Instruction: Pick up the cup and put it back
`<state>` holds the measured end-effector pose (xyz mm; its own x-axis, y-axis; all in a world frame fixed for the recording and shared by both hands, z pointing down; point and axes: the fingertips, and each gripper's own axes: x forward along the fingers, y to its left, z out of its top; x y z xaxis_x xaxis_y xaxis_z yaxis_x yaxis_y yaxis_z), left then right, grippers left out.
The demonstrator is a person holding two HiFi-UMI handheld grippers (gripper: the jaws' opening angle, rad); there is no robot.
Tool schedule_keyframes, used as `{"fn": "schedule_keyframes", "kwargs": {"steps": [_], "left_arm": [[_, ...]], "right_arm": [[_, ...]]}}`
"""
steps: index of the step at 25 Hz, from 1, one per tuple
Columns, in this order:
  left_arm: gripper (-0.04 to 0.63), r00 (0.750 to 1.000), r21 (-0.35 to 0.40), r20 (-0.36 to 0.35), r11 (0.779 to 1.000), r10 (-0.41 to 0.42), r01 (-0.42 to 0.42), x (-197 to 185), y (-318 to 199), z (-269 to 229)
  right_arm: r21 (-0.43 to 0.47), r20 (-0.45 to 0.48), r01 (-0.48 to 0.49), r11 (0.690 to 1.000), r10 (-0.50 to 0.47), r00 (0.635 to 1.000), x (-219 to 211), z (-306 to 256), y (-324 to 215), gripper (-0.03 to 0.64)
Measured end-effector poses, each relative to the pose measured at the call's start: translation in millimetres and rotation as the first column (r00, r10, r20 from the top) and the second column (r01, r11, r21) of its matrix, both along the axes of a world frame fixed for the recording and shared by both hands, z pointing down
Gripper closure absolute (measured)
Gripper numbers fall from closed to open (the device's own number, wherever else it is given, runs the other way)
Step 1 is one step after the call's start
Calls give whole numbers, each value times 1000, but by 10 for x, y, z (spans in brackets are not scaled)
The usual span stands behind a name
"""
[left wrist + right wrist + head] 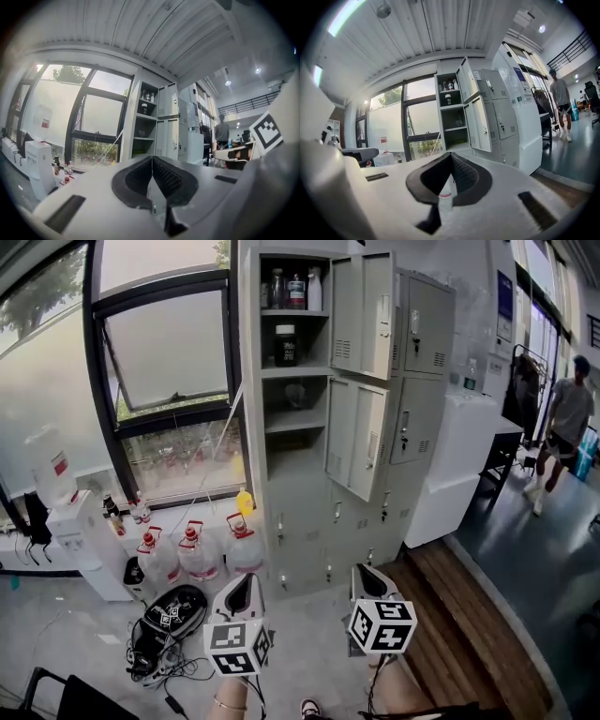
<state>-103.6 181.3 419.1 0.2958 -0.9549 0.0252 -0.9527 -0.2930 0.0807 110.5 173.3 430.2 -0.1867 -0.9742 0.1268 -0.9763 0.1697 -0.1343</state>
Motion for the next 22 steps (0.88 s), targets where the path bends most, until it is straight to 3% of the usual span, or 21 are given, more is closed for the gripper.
{"fn": "schedule_keyframes", "kwargs": {"steps": [12,22], "left_arm": [[586,998,14,50,999,-31,30,301,-1344,-189],[586,997,-9,54,998,-60,61,329,-1996,-134]], "right_arm": [[20,23,36,999,-36,999,313,-170,-1469,623],[-13,25,86,996,-85,996,261,-9,-2118,623]]}}
